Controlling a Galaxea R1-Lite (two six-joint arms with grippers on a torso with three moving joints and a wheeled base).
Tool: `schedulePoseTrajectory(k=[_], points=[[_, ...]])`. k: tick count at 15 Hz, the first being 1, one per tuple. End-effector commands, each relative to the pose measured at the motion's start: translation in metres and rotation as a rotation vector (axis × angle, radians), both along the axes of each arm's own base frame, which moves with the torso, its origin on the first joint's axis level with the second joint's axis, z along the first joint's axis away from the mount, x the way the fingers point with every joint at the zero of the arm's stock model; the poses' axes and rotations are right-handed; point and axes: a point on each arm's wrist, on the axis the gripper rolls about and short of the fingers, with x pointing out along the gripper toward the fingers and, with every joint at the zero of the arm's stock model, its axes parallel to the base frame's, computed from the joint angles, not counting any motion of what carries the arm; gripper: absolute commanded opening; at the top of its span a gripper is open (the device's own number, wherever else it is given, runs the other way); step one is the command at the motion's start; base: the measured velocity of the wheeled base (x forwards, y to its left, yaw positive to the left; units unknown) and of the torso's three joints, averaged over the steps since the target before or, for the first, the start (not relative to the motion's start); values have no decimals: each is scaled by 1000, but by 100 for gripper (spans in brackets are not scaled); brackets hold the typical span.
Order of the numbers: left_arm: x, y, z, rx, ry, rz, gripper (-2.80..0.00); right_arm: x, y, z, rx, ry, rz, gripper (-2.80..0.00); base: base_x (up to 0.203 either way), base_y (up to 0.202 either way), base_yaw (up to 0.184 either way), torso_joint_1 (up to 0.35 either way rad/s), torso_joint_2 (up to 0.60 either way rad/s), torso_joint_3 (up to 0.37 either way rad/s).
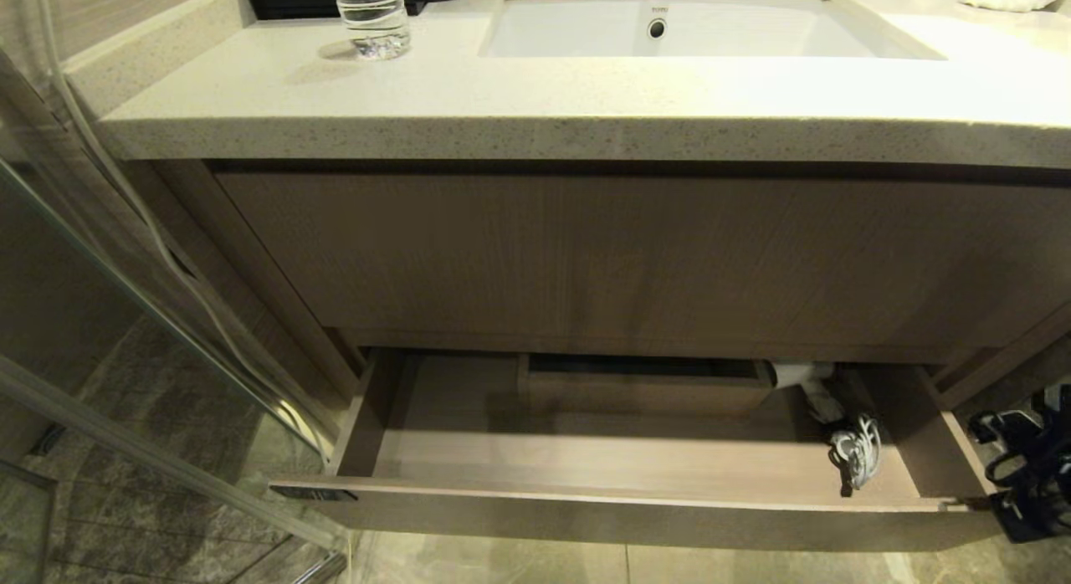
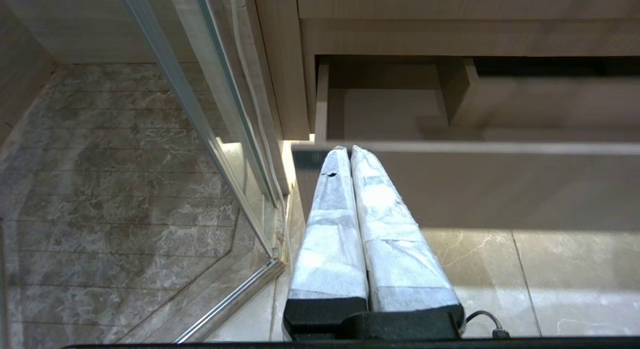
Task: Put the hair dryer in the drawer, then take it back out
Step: Close the drawer
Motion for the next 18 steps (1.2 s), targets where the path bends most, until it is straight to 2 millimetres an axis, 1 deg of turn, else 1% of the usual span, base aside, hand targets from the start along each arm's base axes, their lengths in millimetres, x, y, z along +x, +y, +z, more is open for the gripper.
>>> schedulePoseTrajectory(k=[1,2,4,6,8,10,12,14,16,18], points=[[0,0,0,0,0,0,-280,14,15,15,-27,-136,49,-280,0,0,0,0,0,0],[0,0,0,0,0,0,-280,19,23,18,-19,-176,63,-280,0,0,0,0,0,0],[0,0,0,0,0,0,-280,27,30,30,-40,-280,81,-280,0,0,0,0,0,0],[0,0,0,0,0,0,-280,28,29,42,-60,-335,83,-280,0,0,0,0,0,0],[0,0,0,0,0,0,-280,23,29,47,-63,-352,83,-280,0,0,0,0,0,0],[0,0,0,0,0,0,-280,16,32,45,-50,-325,103,-280,0,0,0,0,0,0],[0,0,0,0,0,0,-280,9,35,33,-33,-237,124,-280,0,0,0,0,0,0],[0,0,0,0,0,0,-280,14,33,27,-24,-222,130,-280,0,0,0,0,0,0],[0,0,0,0,0,0,-280,23,30,27,-37,-240,142,-280,0,0,0,0,0,0],[0,0,0,0,0,0,-280,26,30,27,-41,-236,176,-280,0,0,0,0,0,0]])
